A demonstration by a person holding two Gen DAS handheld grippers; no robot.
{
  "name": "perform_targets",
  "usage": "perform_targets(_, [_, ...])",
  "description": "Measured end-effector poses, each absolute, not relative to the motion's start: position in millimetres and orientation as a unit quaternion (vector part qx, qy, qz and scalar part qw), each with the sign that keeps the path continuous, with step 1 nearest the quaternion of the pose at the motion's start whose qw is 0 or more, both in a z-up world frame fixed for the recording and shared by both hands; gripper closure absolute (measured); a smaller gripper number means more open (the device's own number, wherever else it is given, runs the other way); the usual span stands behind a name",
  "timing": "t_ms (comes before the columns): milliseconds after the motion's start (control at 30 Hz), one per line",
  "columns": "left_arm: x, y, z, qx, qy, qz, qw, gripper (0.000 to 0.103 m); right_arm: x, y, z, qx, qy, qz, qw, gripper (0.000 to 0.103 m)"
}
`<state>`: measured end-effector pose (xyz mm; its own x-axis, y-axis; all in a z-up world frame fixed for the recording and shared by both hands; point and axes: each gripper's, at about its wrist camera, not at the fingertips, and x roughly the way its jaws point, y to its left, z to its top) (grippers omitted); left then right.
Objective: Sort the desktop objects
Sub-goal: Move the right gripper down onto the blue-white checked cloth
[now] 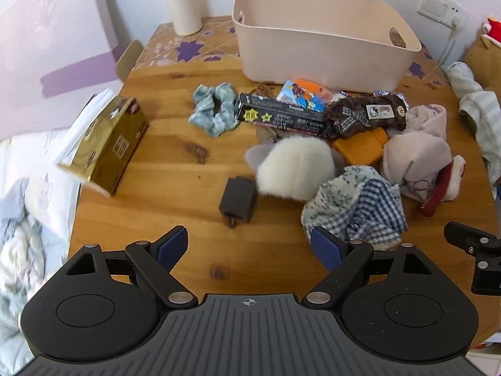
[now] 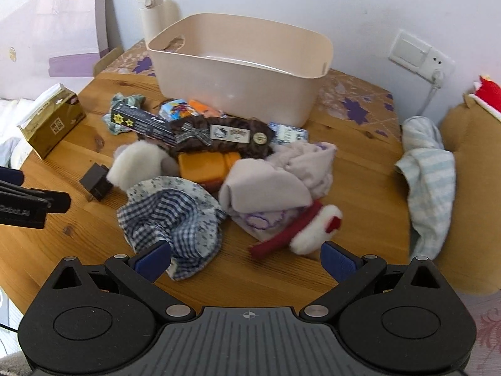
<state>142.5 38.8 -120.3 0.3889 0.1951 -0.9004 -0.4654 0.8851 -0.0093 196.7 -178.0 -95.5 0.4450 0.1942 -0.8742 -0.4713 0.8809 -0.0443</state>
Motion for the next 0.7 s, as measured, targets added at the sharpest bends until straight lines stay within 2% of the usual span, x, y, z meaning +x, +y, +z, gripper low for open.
perform_targets(200, [154, 53, -151, -0.103, 0.512, 0.177, 0.834, 0.016, 200, -162, -115, -0.119, 0.502, 0.185, 0.837, 0.0])
perform_targets(233, [155, 56, -155, -0.126, 0.507, 0.197, 0.829, 0.016, 199, -159, -120, -0.115, 0.505, 0.184, 0.835, 0.0])
perform_targets(500, [171, 79, -184, -0.113, 0.523, 0.157, 0.83, 0.016, 204, -138, -152, -0.071, 0.533, 0.164, 0.827, 0.0])
perform_targets(533, [171, 81, -186, -0.185, 0.505, 0.221, 0.814, 0.016, 205, -135, -156, -0.067, 0.534, 0.161, 0.827, 0.0])
perform_targets(700, [176, 90, -201, -0.183, 0.509, 0.212, 0.814, 0.016, 207, -114, -174, -0.089, 0.549, 0.144, 0.818, 0.0])
